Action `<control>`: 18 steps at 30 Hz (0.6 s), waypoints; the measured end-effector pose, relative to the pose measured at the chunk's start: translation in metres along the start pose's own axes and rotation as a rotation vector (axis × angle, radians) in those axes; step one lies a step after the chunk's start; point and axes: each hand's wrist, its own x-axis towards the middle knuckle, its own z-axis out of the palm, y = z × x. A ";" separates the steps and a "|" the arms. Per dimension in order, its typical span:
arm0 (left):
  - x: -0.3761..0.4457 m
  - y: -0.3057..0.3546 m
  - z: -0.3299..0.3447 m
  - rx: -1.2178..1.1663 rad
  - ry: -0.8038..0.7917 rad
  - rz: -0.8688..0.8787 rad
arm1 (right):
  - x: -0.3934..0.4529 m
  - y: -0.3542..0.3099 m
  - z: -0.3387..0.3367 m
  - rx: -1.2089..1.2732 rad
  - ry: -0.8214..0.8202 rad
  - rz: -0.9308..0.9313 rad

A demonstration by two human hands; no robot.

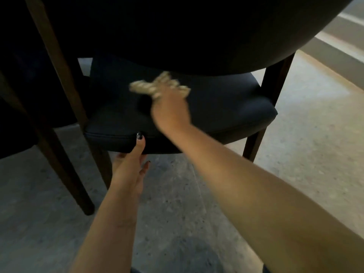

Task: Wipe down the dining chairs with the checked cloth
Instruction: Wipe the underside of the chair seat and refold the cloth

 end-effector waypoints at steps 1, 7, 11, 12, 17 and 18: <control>0.001 0.000 -0.001 0.019 0.015 0.002 | -0.003 -0.029 0.017 0.013 -0.110 -0.142; 0.003 -0.003 -0.003 0.087 0.045 0.016 | 0.002 -0.065 0.027 -0.191 -0.425 -0.609; 0.002 0.000 -0.002 0.065 0.000 0.029 | -0.011 0.025 -0.020 -0.091 -0.420 -0.585; 0.001 0.000 -0.003 0.058 -0.018 0.027 | -0.014 0.053 -0.037 -0.060 -0.405 -0.524; 0.000 -0.004 -0.001 0.016 -0.011 0.024 | -0.003 0.108 -0.079 0.079 -0.042 0.119; 0.000 -0.004 0.000 -0.003 -0.005 0.009 | 0.006 0.092 -0.066 0.045 0.022 0.176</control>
